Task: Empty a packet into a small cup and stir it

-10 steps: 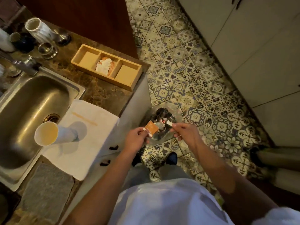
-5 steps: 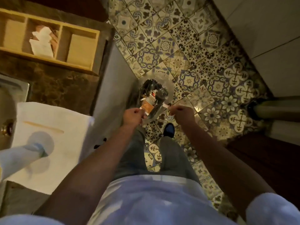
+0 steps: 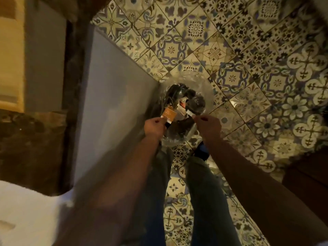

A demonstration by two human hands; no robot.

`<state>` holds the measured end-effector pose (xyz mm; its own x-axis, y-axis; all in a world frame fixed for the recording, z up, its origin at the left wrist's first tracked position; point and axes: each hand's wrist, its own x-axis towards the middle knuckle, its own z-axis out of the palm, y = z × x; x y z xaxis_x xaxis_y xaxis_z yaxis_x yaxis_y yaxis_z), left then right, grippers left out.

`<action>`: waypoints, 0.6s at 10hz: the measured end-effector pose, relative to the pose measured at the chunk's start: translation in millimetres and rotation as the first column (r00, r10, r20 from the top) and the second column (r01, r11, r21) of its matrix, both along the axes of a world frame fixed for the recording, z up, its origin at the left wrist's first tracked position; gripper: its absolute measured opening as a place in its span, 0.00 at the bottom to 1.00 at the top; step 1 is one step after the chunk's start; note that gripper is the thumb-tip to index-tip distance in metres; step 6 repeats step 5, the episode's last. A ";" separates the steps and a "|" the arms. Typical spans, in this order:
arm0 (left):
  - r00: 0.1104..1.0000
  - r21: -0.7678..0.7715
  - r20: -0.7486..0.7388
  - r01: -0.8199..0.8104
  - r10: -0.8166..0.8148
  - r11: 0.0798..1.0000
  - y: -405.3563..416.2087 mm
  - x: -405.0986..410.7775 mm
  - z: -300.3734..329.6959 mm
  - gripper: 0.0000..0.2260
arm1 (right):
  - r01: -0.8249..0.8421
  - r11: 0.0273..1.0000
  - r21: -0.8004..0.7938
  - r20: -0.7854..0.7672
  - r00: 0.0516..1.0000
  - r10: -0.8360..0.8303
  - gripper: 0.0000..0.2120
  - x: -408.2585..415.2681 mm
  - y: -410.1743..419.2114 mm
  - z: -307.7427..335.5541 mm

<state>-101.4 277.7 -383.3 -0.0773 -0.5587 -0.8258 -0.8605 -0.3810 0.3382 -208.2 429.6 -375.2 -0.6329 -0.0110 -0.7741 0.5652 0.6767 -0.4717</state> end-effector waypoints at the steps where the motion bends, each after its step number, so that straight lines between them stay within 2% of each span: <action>1: 1.000 0.024 0.009 -0.001 0.001 1.000 -0.5 -5.1 -29.8 0.10 | 0.076 0.997 -0.005 0.086 0.993 -0.075 0.10 2.1 -15.4 -38.9; 3: 1.000 0.049 0.009 -0.011 0.010 0.999 -1.3 -9.8 -63.7 0.10 | 0.007 0.999 -0.039 0.187 0.982 0.001 0.10 2.8 -24.7 -78.2; 4: 1.000 0.127 0.008 0.002 -0.003 0.992 2.5 -5.6 -65.2 0.08 | -0.008 0.999 -0.037 0.253 0.967 0.017 0.14 1.6 -22.5 -85.1; 6: 1.000 0.140 -0.008 0.013 -0.012 0.990 7.3 2.3 -61.4 0.07 | -0.051 0.998 -0.028 0.253 0.966 0.056 0.14 3.5 -18.4 -78.8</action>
